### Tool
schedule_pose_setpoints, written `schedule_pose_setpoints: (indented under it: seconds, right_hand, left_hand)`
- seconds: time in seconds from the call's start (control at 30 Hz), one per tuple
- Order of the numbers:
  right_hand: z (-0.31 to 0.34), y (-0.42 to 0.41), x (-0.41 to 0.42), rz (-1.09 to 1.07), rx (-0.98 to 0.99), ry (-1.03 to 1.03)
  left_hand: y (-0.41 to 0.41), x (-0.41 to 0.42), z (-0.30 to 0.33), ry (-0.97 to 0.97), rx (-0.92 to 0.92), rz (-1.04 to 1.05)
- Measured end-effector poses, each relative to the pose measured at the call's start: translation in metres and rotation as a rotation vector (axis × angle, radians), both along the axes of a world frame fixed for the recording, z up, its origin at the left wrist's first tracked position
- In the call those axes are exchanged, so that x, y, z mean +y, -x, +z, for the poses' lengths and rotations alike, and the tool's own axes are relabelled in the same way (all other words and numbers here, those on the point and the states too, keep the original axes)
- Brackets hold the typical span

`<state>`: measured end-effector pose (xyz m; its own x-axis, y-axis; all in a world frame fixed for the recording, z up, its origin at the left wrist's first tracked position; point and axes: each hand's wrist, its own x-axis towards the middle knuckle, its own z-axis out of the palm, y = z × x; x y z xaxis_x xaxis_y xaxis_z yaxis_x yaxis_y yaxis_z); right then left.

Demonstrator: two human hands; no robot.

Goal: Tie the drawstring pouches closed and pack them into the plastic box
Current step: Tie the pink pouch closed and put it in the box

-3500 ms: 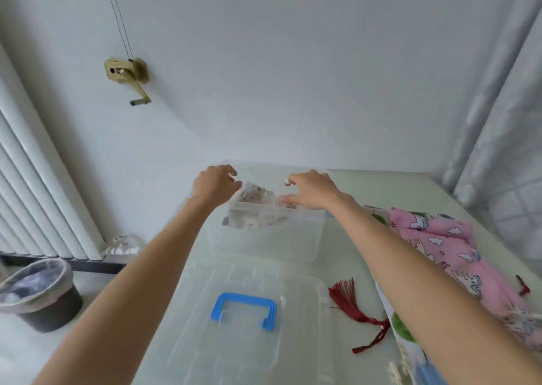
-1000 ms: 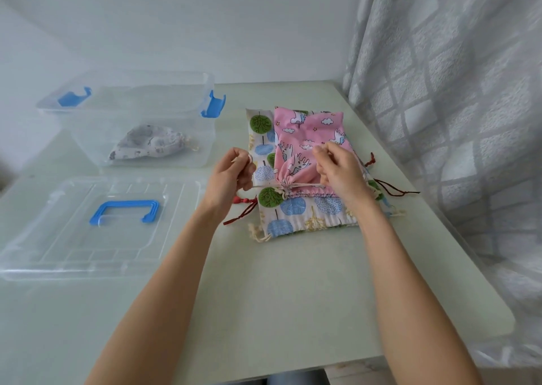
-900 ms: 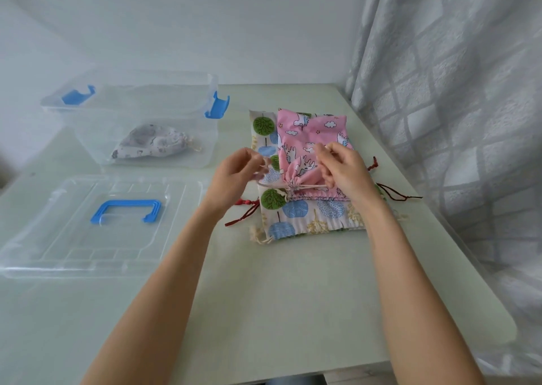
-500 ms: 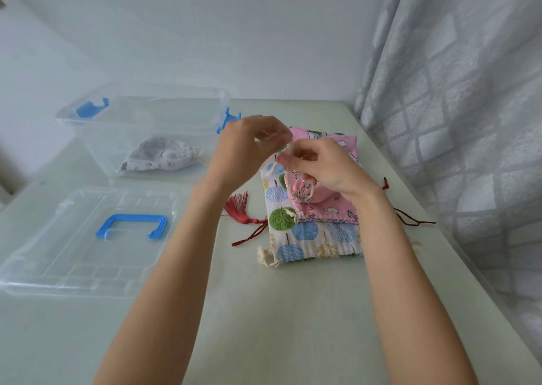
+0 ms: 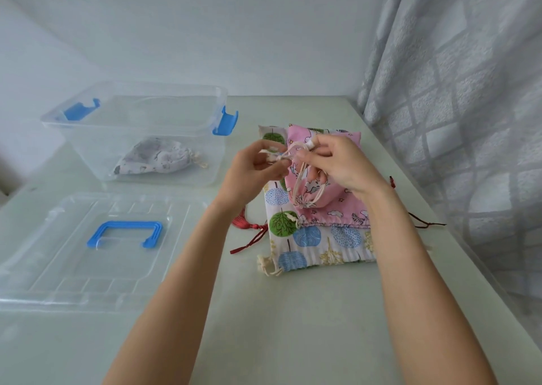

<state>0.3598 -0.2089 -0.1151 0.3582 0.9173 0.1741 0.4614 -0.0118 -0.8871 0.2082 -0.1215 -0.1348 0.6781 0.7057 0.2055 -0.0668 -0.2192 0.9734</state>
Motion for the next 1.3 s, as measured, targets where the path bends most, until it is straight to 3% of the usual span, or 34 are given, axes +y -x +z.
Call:
schedule_pose_setpoints:
  seconds: [0.1, 0.23, 0.4, 0.5, 0.67, 0.77, 0.93, 1.1, 1.3]
  right_hand:
    - [-0.002, -0.003, -0.001, -0.019, 0.085, -0.037]
    - [-0.002, -0.007, -0.003, -0.046, 0.209, -0.063]
    - [-0.001, -0.007, -0.003, -0.045, 0.242, -0.04]
    - [0.002, -0.006, -0.005, -0.018, 0.247, -0.03]
    - [0.004, -0.007, -0.009, 0.035, 0.205, 0.023]
    - [0.006, -0.007, -0.01, 0.11, 0.334, -0.028]
    - [0.011, -0.009, -0.015, 0.193, 0.493, -0.076]
    - [0.015, -0.008, -0.02, 0.235, 0.256, -0.086]
    - [0.014, -0.005, -0.016, 0.063, -0.064, -0.093]
  left_hand:
    - [0.003, 0.005, 0.001, 0.024, -0.058, 0.059]
    - [0.006, 0.011, -0.002, -0.246, 0.041, 0.257]
    - [0.0, -0.006, 0.004, -0.34, 0.07, 0.096]
    - [-0.005, -0.011, 0.001, -0.368, 0.046, 0.11]
    - [-0.002, -0.013, 0.011, -0.125, -0.066, 0.05]
    - [-0.001, -0.017, 0.015, 0.024, -0.088, -0.058]
    - [-0.004, -0.015, 0.009, 0.02, -0.011, -0.016]
    - [-0.005, -0.016, 0.004, -0.069, 0.071, -0.144]
    - [-0.004, -0.011, 0.0, -0.148, 0.102, 0.0]
